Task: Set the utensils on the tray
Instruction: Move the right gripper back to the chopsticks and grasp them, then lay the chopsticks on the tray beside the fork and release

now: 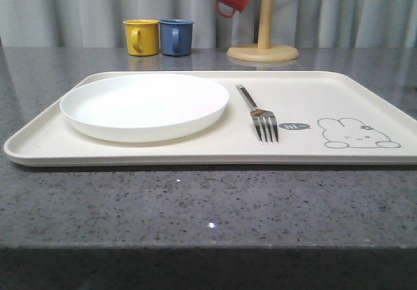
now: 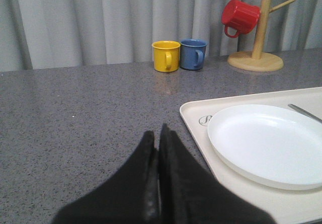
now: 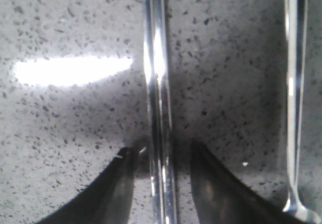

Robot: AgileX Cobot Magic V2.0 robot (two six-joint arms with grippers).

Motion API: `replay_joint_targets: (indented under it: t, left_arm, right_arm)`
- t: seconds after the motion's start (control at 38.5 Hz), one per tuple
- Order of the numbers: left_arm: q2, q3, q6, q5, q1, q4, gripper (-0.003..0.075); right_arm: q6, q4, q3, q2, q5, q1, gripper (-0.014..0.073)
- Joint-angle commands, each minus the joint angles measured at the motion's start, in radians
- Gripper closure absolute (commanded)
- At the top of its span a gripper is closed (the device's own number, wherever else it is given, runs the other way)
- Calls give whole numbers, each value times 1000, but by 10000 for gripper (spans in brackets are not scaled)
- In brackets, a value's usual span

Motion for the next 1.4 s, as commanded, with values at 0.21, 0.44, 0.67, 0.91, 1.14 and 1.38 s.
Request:
replay_joint_targets:
  t: [0.21,0.44,0.67,0.91,1.14,1.38]
  left_arm:
    - [9,-27,-9,-86,2,-2,738]
    - [9,-27,-9,-86,2,-2,738]
    - [9,-27,-9,-86,2,-2,738]
    - [9,-27,-9,-86,2,-2,738]
    - [9,-27,-9,-86,2,-2,738]
    - [9,-27,-9,-86,2,-2,738]
  right_arm:
    - [-14,8,-22,-33,22,-3,620]
    - [32,19,-24,-134,53,3,619]
    - [109,23,-24,-256,91,116,619]
    - [225,31,-29,-241,71,315,619]
    - [331,36,-121,-130,49,476,619]
    - [383,67,-196,-3,64,496,619]
